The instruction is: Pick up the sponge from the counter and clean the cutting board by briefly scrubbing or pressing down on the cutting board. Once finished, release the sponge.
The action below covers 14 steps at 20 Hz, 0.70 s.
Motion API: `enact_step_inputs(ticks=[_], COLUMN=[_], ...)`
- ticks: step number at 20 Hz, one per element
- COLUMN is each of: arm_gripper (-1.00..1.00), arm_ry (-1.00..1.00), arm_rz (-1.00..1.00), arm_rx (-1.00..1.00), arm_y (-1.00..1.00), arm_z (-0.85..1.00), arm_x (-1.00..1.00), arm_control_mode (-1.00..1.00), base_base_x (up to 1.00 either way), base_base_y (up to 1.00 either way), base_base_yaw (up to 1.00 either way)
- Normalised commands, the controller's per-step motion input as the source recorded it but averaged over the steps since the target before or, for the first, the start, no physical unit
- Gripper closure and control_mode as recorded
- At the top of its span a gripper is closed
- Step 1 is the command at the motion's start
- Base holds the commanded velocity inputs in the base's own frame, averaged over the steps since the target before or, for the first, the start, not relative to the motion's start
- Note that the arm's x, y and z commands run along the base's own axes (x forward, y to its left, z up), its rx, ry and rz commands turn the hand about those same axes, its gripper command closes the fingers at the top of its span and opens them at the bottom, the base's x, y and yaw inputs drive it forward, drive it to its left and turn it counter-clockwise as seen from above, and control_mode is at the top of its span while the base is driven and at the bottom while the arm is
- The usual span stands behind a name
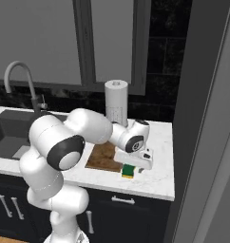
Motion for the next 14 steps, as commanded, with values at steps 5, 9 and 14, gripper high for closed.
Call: enact_step_inputs(ticks=[5, 9, 14], arm_gripper=[-1.0, -1.0, -1.0], arm_ry=[-0.02, 0.0, -0.02], arm_rz=[0.0, 0.01, 0.12], arm_rx=[0.0, -0.01, -0.07], arm_y=[0.17, 0.25, -0.07], arm_z=[0.04, -0.02, -0.3], arm_x=[0.0, 0.0, -0.25], arm_control_mode=[-1.0, -1.0, -1.0], base_base_x=[0.0, 0.0, 0.0], base_base_y=[0.0, 0.0, 0.0], base_base_yaw=[0.0, 0.0, 0.0])
